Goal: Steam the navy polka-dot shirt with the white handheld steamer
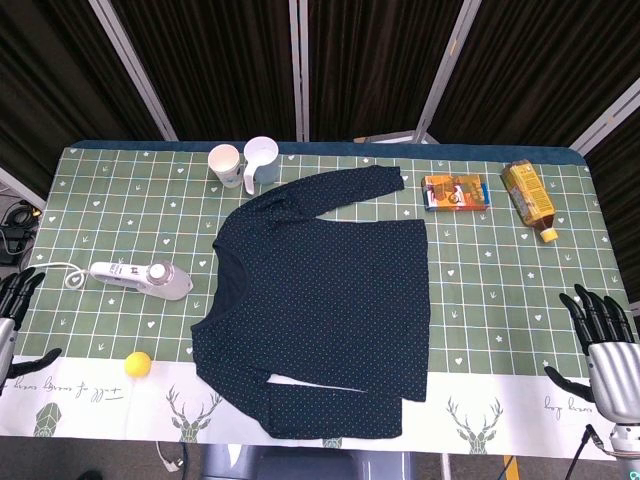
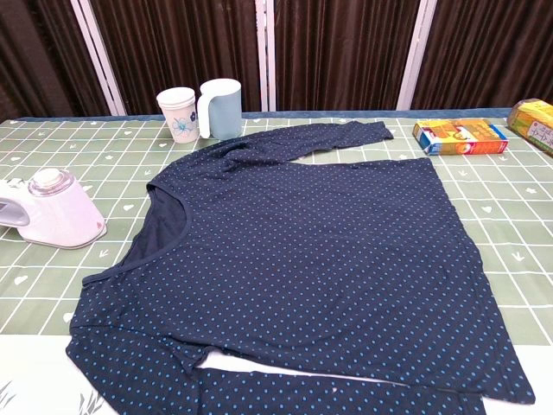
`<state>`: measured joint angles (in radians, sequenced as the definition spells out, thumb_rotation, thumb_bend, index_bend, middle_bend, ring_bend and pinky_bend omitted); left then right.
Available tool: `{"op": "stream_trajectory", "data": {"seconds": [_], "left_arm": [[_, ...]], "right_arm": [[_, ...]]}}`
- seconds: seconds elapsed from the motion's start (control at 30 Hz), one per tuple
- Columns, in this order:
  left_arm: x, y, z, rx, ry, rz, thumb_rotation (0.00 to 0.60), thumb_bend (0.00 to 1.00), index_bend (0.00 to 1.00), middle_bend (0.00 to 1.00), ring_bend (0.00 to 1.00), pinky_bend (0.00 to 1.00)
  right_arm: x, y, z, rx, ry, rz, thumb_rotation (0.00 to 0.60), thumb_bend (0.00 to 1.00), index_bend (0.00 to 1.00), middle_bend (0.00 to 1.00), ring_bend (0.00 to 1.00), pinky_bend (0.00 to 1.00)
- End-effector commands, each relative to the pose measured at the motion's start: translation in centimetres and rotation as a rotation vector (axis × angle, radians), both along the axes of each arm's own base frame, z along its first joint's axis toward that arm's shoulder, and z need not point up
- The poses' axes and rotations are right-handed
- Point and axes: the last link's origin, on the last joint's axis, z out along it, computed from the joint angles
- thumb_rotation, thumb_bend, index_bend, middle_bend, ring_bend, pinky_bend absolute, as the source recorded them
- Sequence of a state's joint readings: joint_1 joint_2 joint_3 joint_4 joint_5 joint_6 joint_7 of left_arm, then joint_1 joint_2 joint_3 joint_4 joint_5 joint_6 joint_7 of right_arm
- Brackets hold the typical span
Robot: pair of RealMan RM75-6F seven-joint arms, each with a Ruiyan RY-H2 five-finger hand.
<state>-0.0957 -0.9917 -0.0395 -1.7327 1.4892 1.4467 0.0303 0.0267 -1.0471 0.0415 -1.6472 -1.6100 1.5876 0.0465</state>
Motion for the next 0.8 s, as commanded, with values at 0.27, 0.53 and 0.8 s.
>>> {"op": "stream_trajectory", "data": {"seconds": [0.27, 0.53, 0.8], "left_arm": [[-1.9, 8.6, -3.5, -0.122, 0.102, -0.020, 0.600, 0.09, 0.00, 0.00, 0.00, 0.00], [-3.0, 12.9, -6.6, -0.196, 0.148, -0.007, 0.600, 0.26, 0.00, 0.00, 0.00, 0.00], [-2.9, 14.5, -8.8, -0.239, 0.140, -0.010, 0.600, 0.29, 0.00, 0.00, 0.00, 0.00]], "right_arm": [[-0.5, -0.8, -0.3, 0.006, 0.014, -0.035, 0.600, 0.00, 0.00, 0.00, 0.00, 0.00], [-1.0, -1.2, -0.5, 0.005, 0.023, -0.063, 0.600, 0.00, 0.00, 0.00, 0.00, 0.00], [-1.3, -1.5, -0.4, 0.002, 0.022, -0.080, 0.600, 0.00, 0.00, 0.00, 0.00, 0.00]]}}
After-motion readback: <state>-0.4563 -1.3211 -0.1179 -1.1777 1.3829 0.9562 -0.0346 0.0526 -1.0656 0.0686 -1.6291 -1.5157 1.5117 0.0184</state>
